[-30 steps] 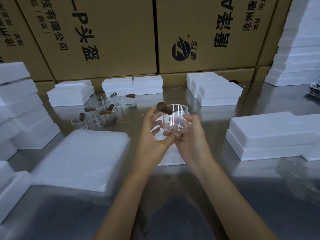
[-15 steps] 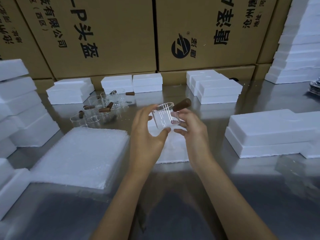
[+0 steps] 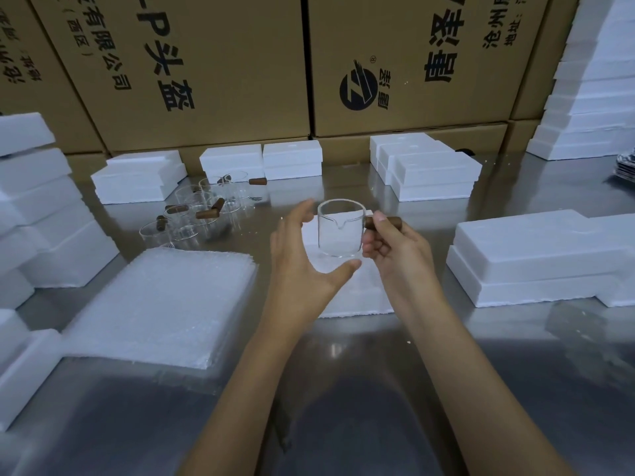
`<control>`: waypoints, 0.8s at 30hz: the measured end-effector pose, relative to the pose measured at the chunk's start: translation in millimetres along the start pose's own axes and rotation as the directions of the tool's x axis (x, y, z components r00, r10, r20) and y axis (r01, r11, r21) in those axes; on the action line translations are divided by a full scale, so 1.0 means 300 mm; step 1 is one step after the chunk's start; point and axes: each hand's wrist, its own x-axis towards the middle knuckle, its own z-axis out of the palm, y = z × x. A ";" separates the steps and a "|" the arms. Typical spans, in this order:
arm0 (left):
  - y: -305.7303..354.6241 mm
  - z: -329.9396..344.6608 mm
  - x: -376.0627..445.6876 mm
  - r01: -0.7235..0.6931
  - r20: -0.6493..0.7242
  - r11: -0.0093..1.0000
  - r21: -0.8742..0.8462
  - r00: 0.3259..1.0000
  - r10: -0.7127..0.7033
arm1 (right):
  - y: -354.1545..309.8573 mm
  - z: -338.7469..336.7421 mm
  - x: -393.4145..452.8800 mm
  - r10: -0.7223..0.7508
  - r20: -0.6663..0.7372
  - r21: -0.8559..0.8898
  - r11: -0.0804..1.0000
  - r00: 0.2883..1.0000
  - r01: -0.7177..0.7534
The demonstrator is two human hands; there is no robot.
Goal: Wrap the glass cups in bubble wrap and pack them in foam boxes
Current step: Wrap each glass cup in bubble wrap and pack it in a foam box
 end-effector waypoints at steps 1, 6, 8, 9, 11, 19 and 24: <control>-0.007 0.000 0.004 0.047 -0.002 0.998 -0.029 0.999 -0.047 | -0.004 -0.004 0.002 0.017 0.020 0.053 0.998 1.000 -0.018; -0.037 -0.005 0.013 0.040 -0.058 0.998 0.056 0.998 -0.037 | -0.023 -0.023 0.000 0.043 0.182 0.152 0.986 0.982 -0.071; -0.040 -0.007 0.014 0.008 -0.087 0.998 0.059 0.996 -0.003 | -0.021 -0.020 -0.002 0.029 0.217 0.136 0.989 0.976 -0.060; -0.042 -0.010 0.014 -0.001 -0.102 0.998 0.062 0.995 0.007 | -0.019 -0.018 -0.002 0.024 0.229 0.131 0.990 0.973 -0.056; -0.046 -0.012 0.012 -0.004 -0.131 0.997 0.075 0.991 0.014 | -0.014 -0.014 -0.002 0.017 0.252 0.129 0.990 0.968 -0.051; -0.048 -0.018 0.011 -0.001 -0.108 1.000 0.018 0.994 0.003 | -0.006 -0.027 0.012 -0.039 0.245 0.034 0.999 0.969 0.032; -0.038 -0.006 0.010 0.025 -0.130 1.000 0.006 0.991 -0.024 | 0.006 -0.036 0.013 -0.175 0.183 -0.276 0.935 0.967 0.221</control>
